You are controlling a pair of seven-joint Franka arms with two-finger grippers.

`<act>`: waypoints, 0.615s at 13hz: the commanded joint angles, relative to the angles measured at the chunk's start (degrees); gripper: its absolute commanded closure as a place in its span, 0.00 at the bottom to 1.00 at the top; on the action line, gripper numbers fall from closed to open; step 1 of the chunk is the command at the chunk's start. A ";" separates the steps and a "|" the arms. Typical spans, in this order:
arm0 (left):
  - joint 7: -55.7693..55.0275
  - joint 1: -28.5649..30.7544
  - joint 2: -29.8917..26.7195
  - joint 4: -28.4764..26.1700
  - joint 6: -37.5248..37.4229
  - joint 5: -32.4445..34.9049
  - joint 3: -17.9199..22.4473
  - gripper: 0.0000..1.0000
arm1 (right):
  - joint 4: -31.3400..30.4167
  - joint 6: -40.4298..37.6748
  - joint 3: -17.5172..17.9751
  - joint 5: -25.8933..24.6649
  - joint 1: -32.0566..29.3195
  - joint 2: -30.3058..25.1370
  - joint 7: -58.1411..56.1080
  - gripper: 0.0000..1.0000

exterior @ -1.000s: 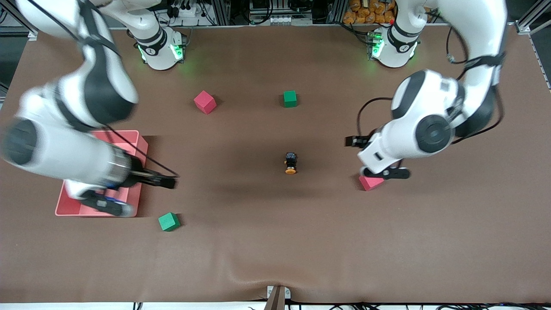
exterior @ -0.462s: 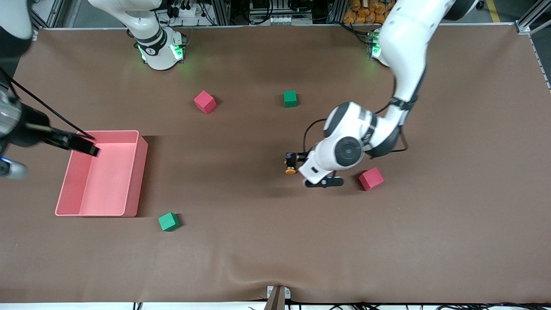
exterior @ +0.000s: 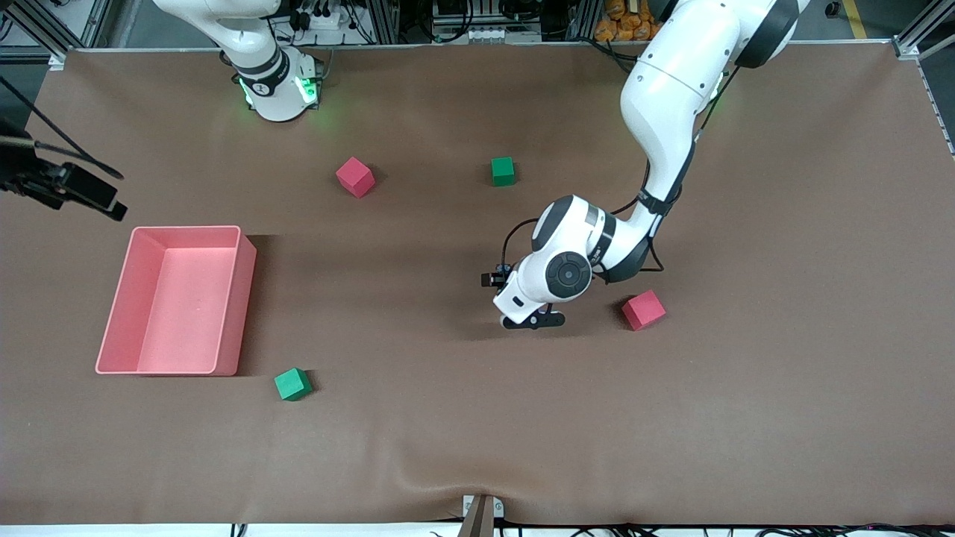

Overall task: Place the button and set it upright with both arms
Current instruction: 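Withdraw the right gripper while the left gripper reaches the button, then grasp the button with the left gripper and turn it cap up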

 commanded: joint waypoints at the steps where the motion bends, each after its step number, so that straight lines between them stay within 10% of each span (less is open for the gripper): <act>1: -0.51 -1.24 2.10 2.20 -0.50 -0.92 0.49 0.00 | -11.36 4.04 -1.45 -0.61 -0.36 -8.38 -4.51 0.00; 4: -0.07 -1.76 2.63 2.11 -0.50 -0.92 0.49 0.02 | -9.79 3.77 -1.99 -0.96 -0.53 -7.68 -10.48 0.00; 8: 2.37 -1.50 2.46 1.93 -0.50 -0.48 0.49 0.45 | -2.33 0.63 -1.81 -5.43 -0.10 -3.21 -14.89 0.00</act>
